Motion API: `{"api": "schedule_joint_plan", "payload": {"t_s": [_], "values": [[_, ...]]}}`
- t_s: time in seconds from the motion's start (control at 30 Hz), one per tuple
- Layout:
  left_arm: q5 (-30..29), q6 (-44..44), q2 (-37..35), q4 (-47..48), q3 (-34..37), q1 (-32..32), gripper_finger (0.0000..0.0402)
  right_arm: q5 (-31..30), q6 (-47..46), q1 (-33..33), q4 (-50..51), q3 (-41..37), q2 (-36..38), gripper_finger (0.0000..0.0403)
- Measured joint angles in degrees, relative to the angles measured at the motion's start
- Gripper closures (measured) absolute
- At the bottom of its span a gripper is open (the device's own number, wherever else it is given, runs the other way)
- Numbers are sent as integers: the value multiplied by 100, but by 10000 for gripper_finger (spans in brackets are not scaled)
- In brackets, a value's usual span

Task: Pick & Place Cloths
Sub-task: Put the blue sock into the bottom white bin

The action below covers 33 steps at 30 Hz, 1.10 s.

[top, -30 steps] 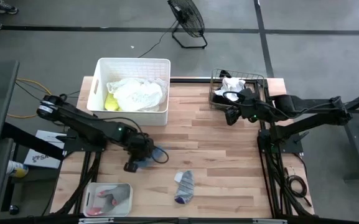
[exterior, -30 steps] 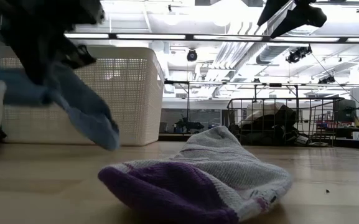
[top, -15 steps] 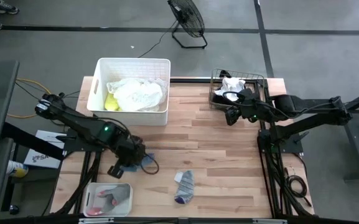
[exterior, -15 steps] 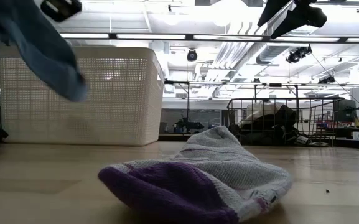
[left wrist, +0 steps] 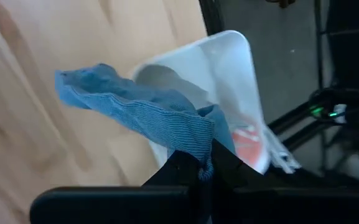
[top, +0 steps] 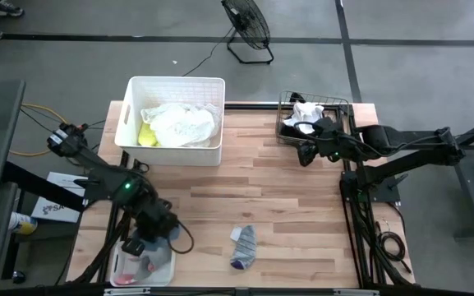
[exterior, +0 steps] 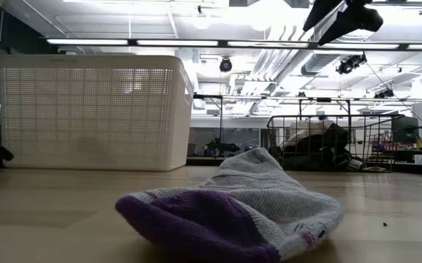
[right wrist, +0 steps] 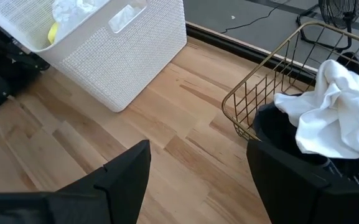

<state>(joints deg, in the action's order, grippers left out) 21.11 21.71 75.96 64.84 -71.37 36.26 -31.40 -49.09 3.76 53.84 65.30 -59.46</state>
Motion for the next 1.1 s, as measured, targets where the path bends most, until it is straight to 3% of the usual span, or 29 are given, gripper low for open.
{"api": "schedule_joint_plan", "payload": {"t_s": [0.37, 0.67, 0.9, 1.1], "values": [[513, 1726, -22, -296, -251, 703, 398, 67, 404, 0, 0, 0, 0, 144], [286, 2634, 12, -311, -590, 1416, 398, 152, 862, 1, 2, 0, 0, 144], [63, 2624, 411, -334, -589, 1560, 398, 153, 1083, -1, 2, 0, 0, 144], [-179, 2055, 897, -295, -586, 1556, 398, 153, 1146, 1, 2, 0, 0, 144]]}}
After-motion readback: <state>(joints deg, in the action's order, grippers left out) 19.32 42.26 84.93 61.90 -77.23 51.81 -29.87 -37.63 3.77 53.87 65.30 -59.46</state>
